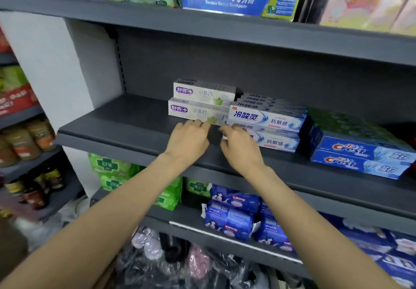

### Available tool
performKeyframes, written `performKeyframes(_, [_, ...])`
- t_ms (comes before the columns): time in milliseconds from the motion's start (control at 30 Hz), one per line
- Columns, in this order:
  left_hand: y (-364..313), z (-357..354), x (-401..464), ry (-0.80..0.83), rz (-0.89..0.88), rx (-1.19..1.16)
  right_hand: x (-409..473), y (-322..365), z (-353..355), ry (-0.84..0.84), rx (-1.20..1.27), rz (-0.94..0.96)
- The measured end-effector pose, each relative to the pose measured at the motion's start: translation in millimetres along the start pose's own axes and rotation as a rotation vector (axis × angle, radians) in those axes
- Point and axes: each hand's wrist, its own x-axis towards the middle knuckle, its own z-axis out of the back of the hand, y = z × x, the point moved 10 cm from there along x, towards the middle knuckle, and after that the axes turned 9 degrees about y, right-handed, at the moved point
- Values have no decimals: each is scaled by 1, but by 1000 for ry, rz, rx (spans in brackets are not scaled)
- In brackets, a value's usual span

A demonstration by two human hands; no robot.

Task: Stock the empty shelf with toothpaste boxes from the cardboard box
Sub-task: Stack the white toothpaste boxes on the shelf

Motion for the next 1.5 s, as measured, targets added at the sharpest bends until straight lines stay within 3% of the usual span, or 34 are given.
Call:
performKeyframes(200, [84, 17, -97, -196, 12, 60, -28, 109, -33, 88, 90, 133])
performKeyframes(267, [118, 12, -133, -195, 55, 17, -36, 145, -49, 117, 94, 159])
performKeyframes(467, [265, -54, -284, 43, 217, -116, -92, 317, -156, 268, 190, 221])
performKeyframes(600, [343, -96, -381, 205, 245, -125, -140, 415, -236, 401, 271, 163])
performKeyframes(767, [424, -148, -486, 439, 405, -320, -191, 503, -311, 572, 323, 59])
performKeyframes(900, [459, -200, -553, 696, 490, -355, -226, 541, -364, 714, 319, -35])
performKeyframes(1067, [474, -251, -603, 888, 631, -343, -255, 565, -421, 810, 306, -88])
performKeyframes(1267, [469, -278, -611, 928, 682, -177, -283, 560, -490, 957, 240, -220])
performKeyframes(1500, [470, -284, -607, 935, 729, -122, -300, 574, -536, 1066, 250, -205])
